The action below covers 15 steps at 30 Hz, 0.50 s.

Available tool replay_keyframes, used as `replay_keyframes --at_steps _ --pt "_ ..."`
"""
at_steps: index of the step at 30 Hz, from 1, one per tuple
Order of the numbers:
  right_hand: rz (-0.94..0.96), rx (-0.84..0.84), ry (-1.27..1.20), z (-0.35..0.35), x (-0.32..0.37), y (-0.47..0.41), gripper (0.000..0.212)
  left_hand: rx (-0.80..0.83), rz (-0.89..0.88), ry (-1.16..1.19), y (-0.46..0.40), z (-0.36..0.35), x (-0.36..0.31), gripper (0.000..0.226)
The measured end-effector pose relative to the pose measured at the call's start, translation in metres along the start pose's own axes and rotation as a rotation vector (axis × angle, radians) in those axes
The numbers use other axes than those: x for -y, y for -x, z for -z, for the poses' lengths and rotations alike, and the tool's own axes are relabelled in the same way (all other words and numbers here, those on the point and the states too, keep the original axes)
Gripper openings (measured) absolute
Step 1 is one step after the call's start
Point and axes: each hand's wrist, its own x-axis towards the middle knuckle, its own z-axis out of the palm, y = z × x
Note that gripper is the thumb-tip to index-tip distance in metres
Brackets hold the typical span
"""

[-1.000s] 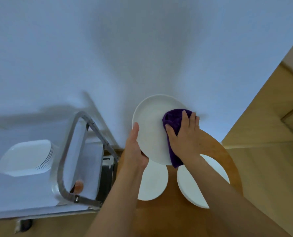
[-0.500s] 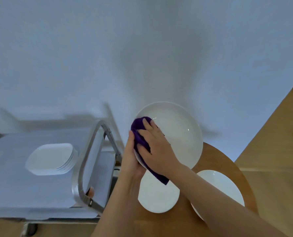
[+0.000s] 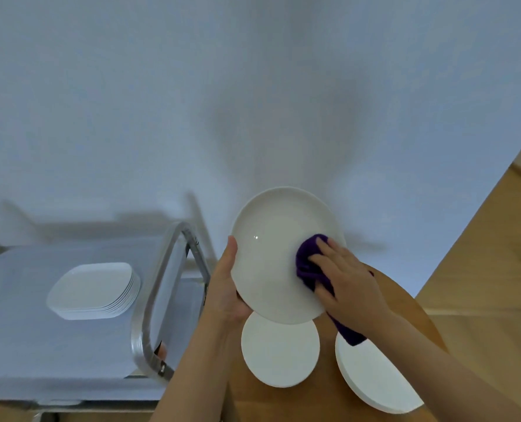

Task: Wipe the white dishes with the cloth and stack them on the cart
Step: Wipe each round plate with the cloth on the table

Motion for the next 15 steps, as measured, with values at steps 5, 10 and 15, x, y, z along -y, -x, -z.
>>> replay_keyframes --at_steps 5,10,15 --pt "-0.190 -0.071 -0.012 -0.006 0.004 -0.027 0.055 -0.120 -0.071 -0.157 -0.005 -0.005 0.005 0.050" --pt "-0.364 -0.169 -0.301 -0.010 0.045 -0.063 0.058 -0.254 -0.071 -0.200 -0.007 -0.019 0.002 0.047" --pt "-0.135 -0.260 -0.365 -0.020 0.093 -0.058 0.051 -0.264 -0.034 -0.098 -0.009 -0.027 -0.001 0.051"
